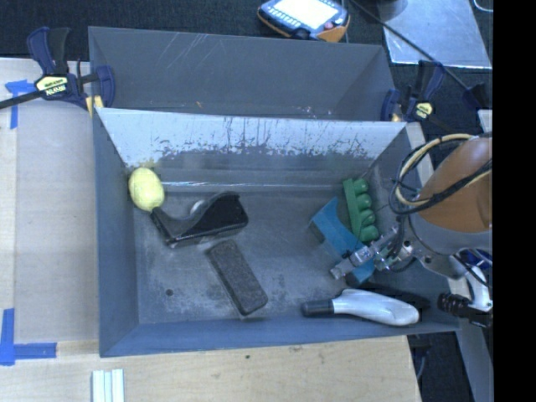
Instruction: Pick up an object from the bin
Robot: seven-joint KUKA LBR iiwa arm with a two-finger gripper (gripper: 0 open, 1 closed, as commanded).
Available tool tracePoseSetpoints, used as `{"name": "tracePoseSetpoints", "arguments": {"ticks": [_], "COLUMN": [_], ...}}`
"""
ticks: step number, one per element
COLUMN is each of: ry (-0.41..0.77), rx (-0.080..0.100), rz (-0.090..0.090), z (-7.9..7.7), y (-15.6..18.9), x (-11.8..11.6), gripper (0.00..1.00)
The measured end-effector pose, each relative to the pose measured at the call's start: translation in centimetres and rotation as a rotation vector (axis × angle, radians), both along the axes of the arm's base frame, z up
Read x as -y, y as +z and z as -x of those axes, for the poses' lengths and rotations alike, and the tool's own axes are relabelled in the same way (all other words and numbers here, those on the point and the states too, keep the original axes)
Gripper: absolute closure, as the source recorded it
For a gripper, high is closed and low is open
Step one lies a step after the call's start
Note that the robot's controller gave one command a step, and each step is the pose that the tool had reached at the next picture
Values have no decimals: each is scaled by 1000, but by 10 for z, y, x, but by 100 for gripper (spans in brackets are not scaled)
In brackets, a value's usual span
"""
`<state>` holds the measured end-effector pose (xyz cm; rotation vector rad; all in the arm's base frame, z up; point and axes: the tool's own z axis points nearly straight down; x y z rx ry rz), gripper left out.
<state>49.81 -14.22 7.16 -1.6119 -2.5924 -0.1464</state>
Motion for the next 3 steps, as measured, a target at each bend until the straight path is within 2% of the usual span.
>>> {"name": "tracePoseSetpoints", "arguments": {"ticks": [1, 2, 3], "ry": [38, 203, 492], "rx": [4, 26, 67], "rz": [-1, -10, -13], "z": [-2, 7, 6], "y": [44, -1, -1], "x": [-19, 9, 12], "gripper": [100, 100, 100]}}
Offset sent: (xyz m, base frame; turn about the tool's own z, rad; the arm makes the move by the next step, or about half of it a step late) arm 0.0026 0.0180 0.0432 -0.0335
